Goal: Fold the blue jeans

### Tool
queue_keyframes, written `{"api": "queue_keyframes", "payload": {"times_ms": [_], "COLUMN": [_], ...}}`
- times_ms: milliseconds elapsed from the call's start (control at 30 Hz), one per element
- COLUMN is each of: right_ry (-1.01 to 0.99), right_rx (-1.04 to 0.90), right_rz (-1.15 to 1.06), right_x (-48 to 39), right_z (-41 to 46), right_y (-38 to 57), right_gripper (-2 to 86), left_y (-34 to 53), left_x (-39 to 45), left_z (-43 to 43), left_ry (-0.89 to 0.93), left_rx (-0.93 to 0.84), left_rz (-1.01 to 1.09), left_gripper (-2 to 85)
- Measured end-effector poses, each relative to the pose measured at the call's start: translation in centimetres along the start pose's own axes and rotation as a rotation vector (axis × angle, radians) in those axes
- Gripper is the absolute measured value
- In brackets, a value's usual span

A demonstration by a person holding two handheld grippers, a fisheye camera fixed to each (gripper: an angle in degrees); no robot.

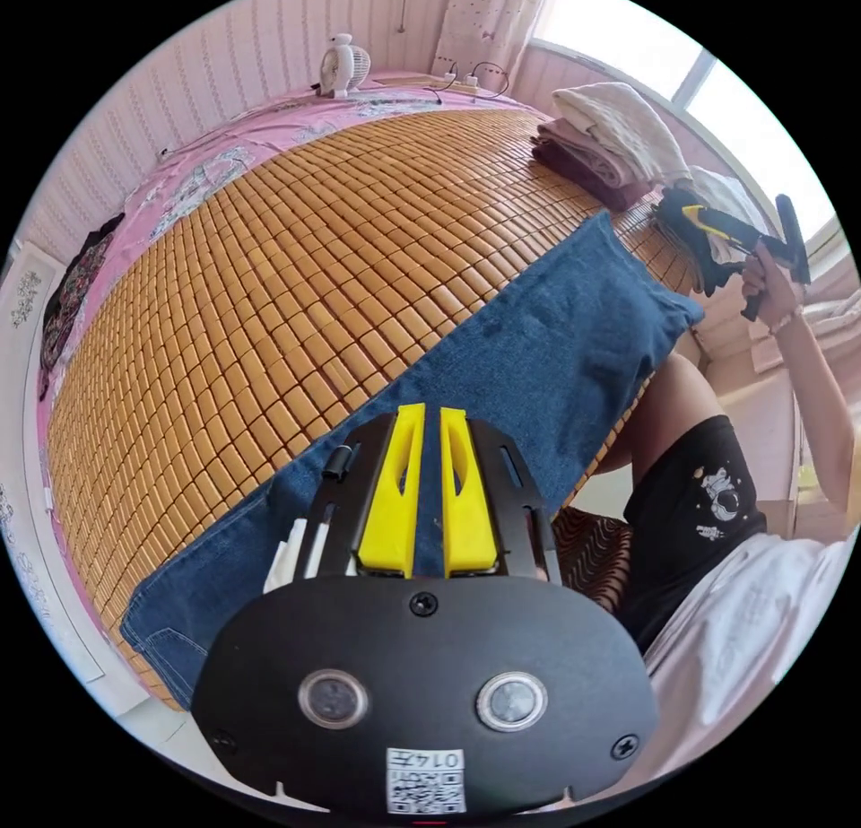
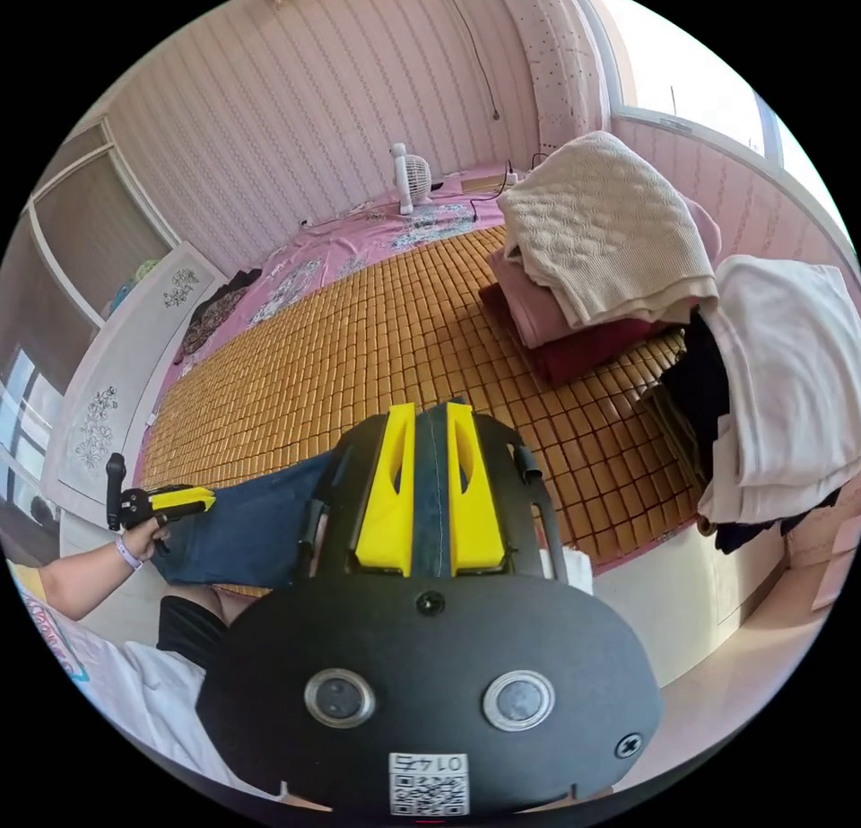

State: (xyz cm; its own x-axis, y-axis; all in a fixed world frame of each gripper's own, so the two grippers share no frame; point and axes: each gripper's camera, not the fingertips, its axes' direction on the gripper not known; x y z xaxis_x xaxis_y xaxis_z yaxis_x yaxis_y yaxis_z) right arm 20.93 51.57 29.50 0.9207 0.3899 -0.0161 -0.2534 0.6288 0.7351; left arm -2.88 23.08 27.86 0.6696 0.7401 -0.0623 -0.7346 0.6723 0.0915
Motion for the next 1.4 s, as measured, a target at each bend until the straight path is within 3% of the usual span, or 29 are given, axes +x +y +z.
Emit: {"api": "queue_keyframes", "payload": {"times_ms": [200,367,500,733,967,1133,1233,1400], "right_ry": [0.055,-0.257,-0.315,-0.233,0.055,-0.102,-0.212,-0.117], "right_rx": [-0.121,-0.141,-0.131,-0.039,-0.265,-0.197,-0.254,-0.231], "right_rz": [0.267,0.562,0.512,0.175,0.444,0.559,0.536,0.294], "right_x": [6.4,10.5,9.2,2.6,6.2,6.5,5.2,-1.1], "right_z": [0.6,2.3,1.9,-2.1,4.2,5.4,7.6,5.8], "right_y": [9.3,14.3,13.2,6.2,11.5,12.5,11.3,6.5], "right_gripper": [9.6,8.8,3.5,2.0,9.2,11.7,7.6,2.1], "left_y": [4.8,6.2,6.0,6.3,7.6,8.3,8.7,9.5], "left_x": [4.5,5.7,5.2,5.4,5.5,5.4,5.1,4.8], "left_z": [0.0,2.2,4.4,4.2,4.1,4.2,4.6,4.3], "left_ry": [0.077,0.059,0.047,0.049,0.076,0.078,0.068,0.05], "left_rx": [0.012,-0.061,-0.128,-0.13,-0.13,-0.131,-0.139,-0.136], "left_rz": [0.108,0.112,0.073,0.079,0.079,0.069,0.064,0.084], "left_gripper": [5.1,6.1,6.3,6.1,6.2,6.1,5.4,4.8]}}
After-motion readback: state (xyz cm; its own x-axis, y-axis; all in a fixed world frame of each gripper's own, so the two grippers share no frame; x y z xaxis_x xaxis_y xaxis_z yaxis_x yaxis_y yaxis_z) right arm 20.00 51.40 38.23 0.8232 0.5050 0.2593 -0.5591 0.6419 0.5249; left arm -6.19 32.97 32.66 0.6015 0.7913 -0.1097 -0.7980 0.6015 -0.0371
